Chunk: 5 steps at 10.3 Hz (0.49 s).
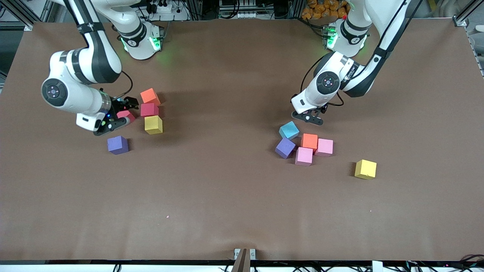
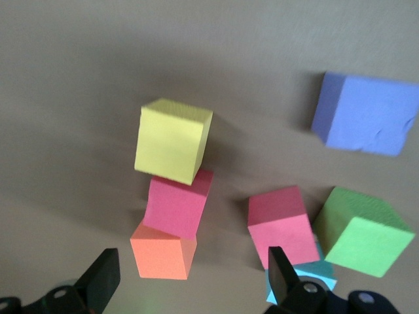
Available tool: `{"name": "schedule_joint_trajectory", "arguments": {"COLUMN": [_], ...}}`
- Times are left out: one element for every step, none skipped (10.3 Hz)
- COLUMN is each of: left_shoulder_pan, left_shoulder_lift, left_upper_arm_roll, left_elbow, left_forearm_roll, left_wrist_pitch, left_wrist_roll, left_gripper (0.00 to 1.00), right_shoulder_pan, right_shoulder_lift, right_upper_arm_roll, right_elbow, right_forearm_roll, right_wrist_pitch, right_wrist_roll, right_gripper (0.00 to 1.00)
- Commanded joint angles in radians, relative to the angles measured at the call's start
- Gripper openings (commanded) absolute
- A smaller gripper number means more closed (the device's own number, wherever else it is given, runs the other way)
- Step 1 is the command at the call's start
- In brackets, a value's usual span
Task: Form number 2 with 11 blocks
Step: 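Grasp the red block with the right gripper while the left gripper lifts pink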
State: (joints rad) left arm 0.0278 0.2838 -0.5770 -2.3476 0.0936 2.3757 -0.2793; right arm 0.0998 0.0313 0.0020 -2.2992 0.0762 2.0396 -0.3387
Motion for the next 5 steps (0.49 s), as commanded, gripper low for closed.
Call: {"name": "schedule_joint_trajectory", "arguments": {"left_shoulder_pan": [0.0,0.003,0.003,0.003,0.003], "left_shoulder_lift": [0.012,0.012,0.015,0.018,0.018], "left_upper_arm_roll": [-0.004,-0.004,-0.004,-0.004,-0.004], "left_elbow": [-0.012,-0.012,-0.013,-0.013,-0.015], "left_forearm_roll": [0.029,0.031,0.031,0.031,0.031], "left_wrist_pitch": [0.031,0.031,0.031,0.03,0.03], "left_wrist_roll": [-0.032,-0.032,-0.032,-0.032,-0.032], "left_gripper": [1.0,1.0,1.0,0.96,0.89], "right_shoulder_pan": [0.017,0.032,0.035,0.038,0.063], "right_shoulder_lift": [-0.027,-0.018,-0.004,-0.004,-0.005], "right_upper_arm_roll": [-0.005,-0.005,-0.005,-0.005,-0.005], "right_elbow": [-0.11,-0.135,-0.14,-0.166,-0.211], "right_forearm_roll": [0.014,0.014,0.014,0.014,0.014], "right_wrist_pitch": [0.132,0.178,0.188,0.214,0.285], "right_wrist_roll": [-0.01,-0.002,0.007,0.019,0.038], "right_gripper": [1.0,1.0,1.0,1.0,1.0]}}
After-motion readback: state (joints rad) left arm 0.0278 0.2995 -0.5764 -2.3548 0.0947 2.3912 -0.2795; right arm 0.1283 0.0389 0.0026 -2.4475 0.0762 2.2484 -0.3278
